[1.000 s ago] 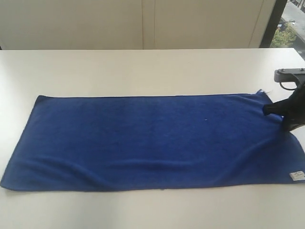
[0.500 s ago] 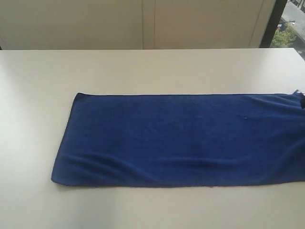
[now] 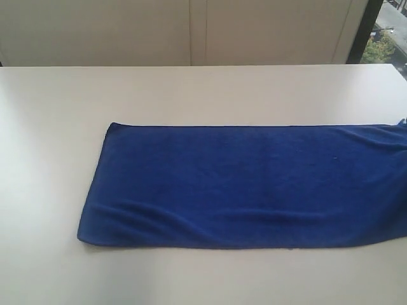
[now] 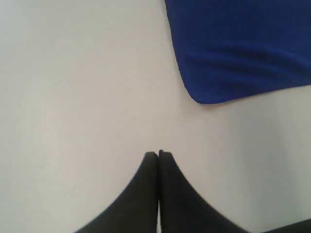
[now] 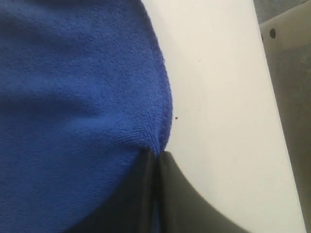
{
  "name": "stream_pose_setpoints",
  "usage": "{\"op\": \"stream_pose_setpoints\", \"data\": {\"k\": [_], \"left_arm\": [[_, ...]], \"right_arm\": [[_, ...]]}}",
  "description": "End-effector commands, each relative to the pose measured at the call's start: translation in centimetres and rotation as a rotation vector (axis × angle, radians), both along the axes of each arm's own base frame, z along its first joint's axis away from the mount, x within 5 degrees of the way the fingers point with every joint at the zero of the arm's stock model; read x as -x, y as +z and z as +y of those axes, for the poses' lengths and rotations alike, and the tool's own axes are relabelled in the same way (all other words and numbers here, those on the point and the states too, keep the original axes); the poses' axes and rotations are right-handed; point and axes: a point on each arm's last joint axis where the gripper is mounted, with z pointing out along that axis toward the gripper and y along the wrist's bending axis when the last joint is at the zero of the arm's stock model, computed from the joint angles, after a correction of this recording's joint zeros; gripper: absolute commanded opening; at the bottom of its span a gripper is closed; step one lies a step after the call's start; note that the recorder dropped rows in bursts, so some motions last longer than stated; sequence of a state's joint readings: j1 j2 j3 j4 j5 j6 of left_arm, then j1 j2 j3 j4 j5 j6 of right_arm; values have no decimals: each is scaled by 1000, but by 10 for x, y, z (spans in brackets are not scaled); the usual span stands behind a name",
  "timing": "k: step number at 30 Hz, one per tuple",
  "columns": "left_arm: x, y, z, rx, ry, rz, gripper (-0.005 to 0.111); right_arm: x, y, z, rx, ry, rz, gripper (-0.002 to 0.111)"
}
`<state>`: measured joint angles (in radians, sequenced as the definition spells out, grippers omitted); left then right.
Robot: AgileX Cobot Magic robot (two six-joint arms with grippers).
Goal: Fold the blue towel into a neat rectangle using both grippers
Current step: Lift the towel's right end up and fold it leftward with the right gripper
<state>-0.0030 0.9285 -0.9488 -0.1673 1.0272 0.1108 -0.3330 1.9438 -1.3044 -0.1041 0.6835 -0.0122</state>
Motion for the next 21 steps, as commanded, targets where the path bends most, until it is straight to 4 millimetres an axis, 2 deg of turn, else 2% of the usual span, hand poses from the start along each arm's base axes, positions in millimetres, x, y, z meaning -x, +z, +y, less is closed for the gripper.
{"op": "stream_pose_setpoints", "data": {"k": [1, 8, 21], "left_arm": [[3, -1, -1, 11, 1, 9, 0], [3, -1, -1, 11, 1, 9, 0], [3, -1, -1, 11, 1, 9, 0]], "right_arm": [[0, 35, 19, 2, 41, -62, 0], [6, 83, 75, 15, 179, -141, 0], [20, 147, 188, -2, 478, -228, 0]]}}
